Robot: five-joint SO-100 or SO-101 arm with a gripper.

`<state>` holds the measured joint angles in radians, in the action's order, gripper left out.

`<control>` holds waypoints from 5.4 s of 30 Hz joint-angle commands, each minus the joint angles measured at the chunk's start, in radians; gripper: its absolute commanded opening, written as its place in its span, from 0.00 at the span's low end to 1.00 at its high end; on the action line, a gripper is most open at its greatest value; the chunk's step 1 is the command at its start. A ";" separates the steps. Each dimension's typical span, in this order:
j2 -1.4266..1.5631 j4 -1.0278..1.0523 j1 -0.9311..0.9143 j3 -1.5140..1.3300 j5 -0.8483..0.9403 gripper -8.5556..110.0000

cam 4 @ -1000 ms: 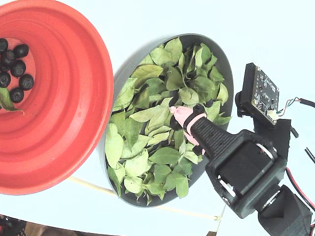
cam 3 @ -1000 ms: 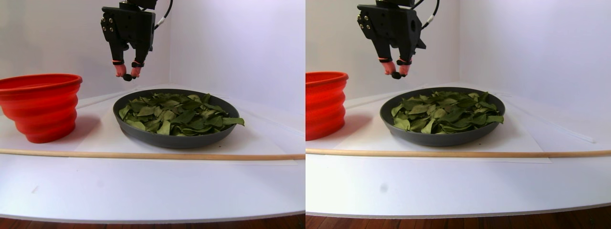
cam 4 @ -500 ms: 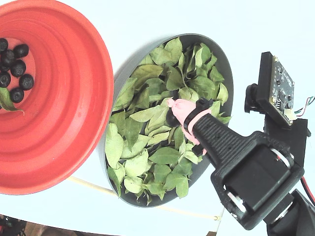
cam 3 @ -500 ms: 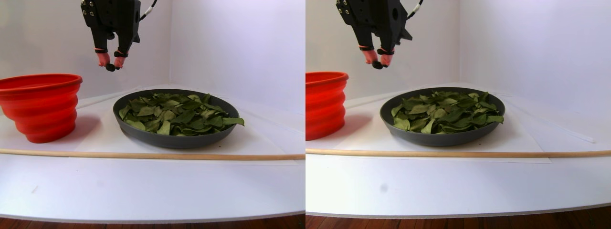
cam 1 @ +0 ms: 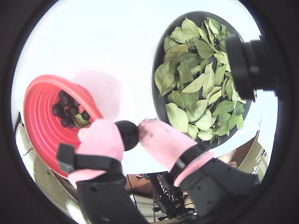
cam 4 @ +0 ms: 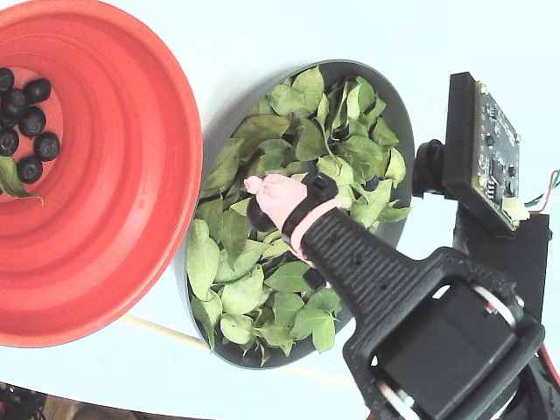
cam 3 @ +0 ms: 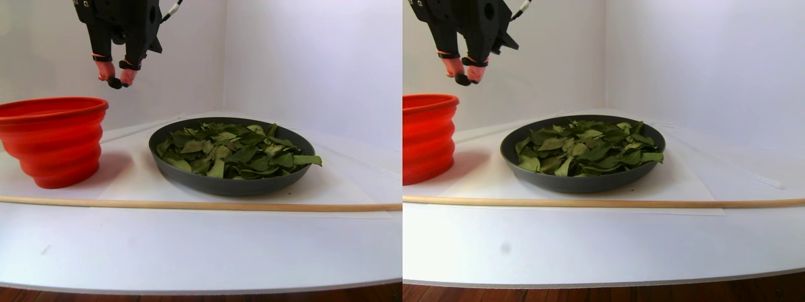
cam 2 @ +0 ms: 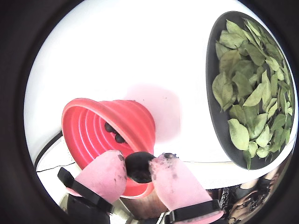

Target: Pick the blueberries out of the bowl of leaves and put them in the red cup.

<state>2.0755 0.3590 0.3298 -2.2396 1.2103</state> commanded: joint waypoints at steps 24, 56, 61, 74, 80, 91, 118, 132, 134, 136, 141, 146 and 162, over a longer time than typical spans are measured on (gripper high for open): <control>0.080 -0.069 0.152 -0.069 -0.107 0.15; 0.078 -0.091 -0.100 -0.006 0.097 0.22; 0.077 -0.089 -0.158 0.008 0.141 0.22; 0.025 -0.091 -0.278 0.075 0.227 0.21; -0.005 -0.112 -0.325 0.086 0.270 0.21; -0.101 -0.184 -0.419 0.129 0.359 0.21; -0.416 -0.347 -0.623 0.308 0.445 0.21; -0.575 -0.393 -0.683 0.433 0.453 0.21; -0.594 -0.403 -0.686 0.442 0.453 0.21; -0.618 -0.420 -0.692 0.454 0.451 0.21; -0.683 -0.442 -0.698 0.502 0.434 0.21; -0.723 -0.449 -0.692 0.538 0.408 0.21; -0.838 -0.449 -0.672 0.653 0.364 0.21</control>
<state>1.2103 -0.0721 -0.3405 -1.6521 1.5831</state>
